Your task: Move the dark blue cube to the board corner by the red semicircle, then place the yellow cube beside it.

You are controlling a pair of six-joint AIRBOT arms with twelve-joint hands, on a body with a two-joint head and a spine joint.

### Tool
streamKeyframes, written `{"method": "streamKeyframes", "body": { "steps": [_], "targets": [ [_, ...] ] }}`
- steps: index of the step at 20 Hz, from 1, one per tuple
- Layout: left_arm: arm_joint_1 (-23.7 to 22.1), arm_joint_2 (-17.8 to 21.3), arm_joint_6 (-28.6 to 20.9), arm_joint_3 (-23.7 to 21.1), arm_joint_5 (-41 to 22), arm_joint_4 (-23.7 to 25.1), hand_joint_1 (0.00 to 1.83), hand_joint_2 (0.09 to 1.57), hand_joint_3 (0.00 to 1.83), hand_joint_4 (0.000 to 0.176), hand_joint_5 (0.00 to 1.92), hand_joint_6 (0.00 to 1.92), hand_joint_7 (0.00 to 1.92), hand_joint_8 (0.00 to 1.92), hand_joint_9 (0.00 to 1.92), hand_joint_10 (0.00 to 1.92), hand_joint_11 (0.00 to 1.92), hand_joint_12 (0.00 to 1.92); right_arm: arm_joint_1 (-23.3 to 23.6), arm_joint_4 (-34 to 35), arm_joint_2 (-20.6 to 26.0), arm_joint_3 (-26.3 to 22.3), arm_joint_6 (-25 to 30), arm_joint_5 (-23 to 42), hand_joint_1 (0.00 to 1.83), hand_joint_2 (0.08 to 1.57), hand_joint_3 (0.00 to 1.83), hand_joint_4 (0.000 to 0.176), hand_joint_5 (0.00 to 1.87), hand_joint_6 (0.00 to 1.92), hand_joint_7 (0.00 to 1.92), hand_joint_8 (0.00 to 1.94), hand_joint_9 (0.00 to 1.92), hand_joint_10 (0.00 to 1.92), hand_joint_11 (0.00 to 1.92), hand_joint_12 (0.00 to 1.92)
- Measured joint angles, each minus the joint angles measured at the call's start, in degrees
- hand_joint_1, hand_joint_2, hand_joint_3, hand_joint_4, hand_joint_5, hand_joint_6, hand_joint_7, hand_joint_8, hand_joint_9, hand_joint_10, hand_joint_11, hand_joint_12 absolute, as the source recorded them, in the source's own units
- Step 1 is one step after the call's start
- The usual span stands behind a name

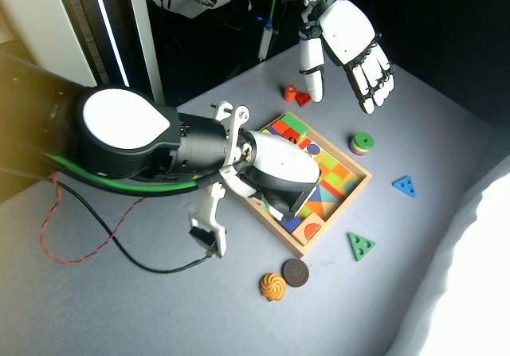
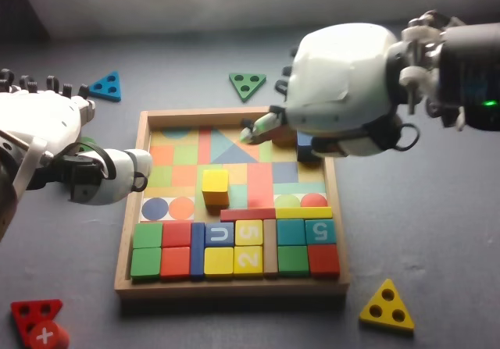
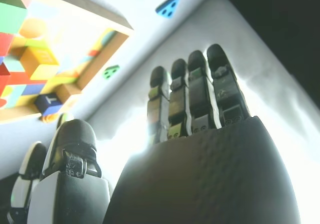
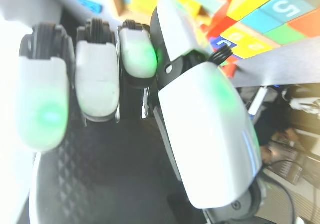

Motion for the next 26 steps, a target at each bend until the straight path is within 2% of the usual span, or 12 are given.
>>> {"method": "streamKeyframes", "body": {
  "steps": [2, 3, 7, 9, 10, 15, 17, 19, 22, 26],
  "targets": [
    [0.0, 0.0, 0.0, 0.0, -0.04, -0.07, 0.0, 1.27, 0.0, 0.0, 0.19, 0.0, 0.16, 0.01, 0.13, 0.01, 0.0, 0.31, -0.09, -0.15, -1.31, 0.0, 0.02, 0.5, 1.52, 1.32, 0.0, 0.0, 0.47, 0.0, 1.41, 1.94, 1.6, 1.92, 1.74, 1.92],
    [0.0, -0.02, 0.0, 0.0, 0.02, -0.04, 0.0, 1.27, 0.0, 0.0, 0.22, 0.0, 0.19, 0.01, 0.17, 0.01, 0.0, 0.39, -0.09, -0.17, -1.92, 0.0, 0.0, 0.59, 1.53, 1.33, 0.0, 0.0, 0.45, 0.0, 1.42, 1.94, 1.61, 1.92, 1.74, 1.92],
    [0.0, -0.02, 0.0, -0.24, 0.0, -0.15, 0.0, 1.27, 0.0, 0.0, 0.18, 0.0, 0.14, 0.0, 0.12, 0.0, 0.0, 0.27, -0.15, -0.2, -4.17, 0.59, 0.0, 0.85, 1.56, 1.32, 0.0, 0.0, 0.46, 0.0, 1.44, 1.94, 1.61, 1.92, 1.74, 1.92],
    [0.02, 0.0, 0.0, -0.24, -0.07, -0.17, 0.0, 1.25, 0.0, 0.0, 0.21, 0.0, 0.18, 0.0, 0.15, 0.01, 0.0, 0.36, -0.85, -0.15, -4.76, 1.18, -0.02, 0.72, 1.57, 1.32, 0.0, 0.0, 0.48, 0.01, 1.42, 1.94, 1.6, 1.92, 1.74, 1.92],
    [0.02, -0.02, 0.0, -0.24, -0.07, -0.22, 0.0, 1.25, 0.0, 0.0, 0.23, 0.01, 0.2, 0.01, 0.18, 0.01, 0.0, 0.43, -1.33, -0.35, -5.01, 1.38, -0.04, 0.52, 1.52, 1.31, 0.0, 0.0, 0.48, 0.01, 1.43, 1.94, 1.61, 1.92, 1.74, 1.92],
    [0.02, 0.0, 0.0, -0.24, -0.09, -0.24, 0.0, 1.26, 0.0, 0.0, 0.22, 0.01, 0.18, 0.0, 0.16, 0.0, 0.0, 0.39, -1.68, -0.33, -6.56, 2.95, -0.02, 0.35, 1.55, 1.32, 0.0, 0.0, 0.47, 0.0, 1.45, 1.94, 1.62, 1.92, 1.74, 1.92],
    [0.02, 0.0, 0.0, -0.24, -0.07, -0.26, 0.0, 1.26, 0.0, 0.0, 0.25, 0.01, 0.21, 0.01, 0.19, 0.01, 0.0, 0.46, -1.68, -0.35, -7.45, 4.02, 0.0, 0.37, 1.53, 1.33, 0.0, 0.0, 0.49, 0.01, 1.44, 1.94, 1.61, 1.92, 1.74, 1.92],
    [0.02, 0.0, 0.0, -0.24, -0.07, -0.26, 0.0, 1.25, 0.0, 0.0, 0.21, 0.0, 0.18, 0.0, 0.16, 0.0, 0.0, 0.37, -1.68, -0.35, -7.74, 4.44, -0.02, 0.26, 1.55, 1.32, 0.0, 0.0, 0.49, 0.01, 1.42, 1.94, 1.6, 1.92, 1.73, 1.92],
    [0.13, 0.0, 0.0, -0.35, -0.09, -0.26, 0.0, 1.26, 0.0, 0.0, 0.21, 0.0, 0.17, 0.0, 0.15, 0.0, 0.0, 0.35, -1.7, -0.35, -7.74, 4.48, -0.15, 0.24, 1.5, 1.34, 0.0, 0.0, 0.49, 0.0, 1.4, 1.94, 1.58, 1.92, 1.72, 1.92],
    [0.13, 0.0, 0.0, -0.35, -0.07, -0.28, 0.0, 1.25, 0.0, 0.0, 0.24, 0.0, 0.21, 0.0, 0.19, 0.0, 0.0, 0.47, -2.19, -0.33, -7.76, 4.46, -0.35, 0.26, 1.49, 1.32, 0.0, 0.0, 0.51, 0.01, 1.41, 1.94, 1.57, 1.92, 1.71, 1.92]
  ]
}}
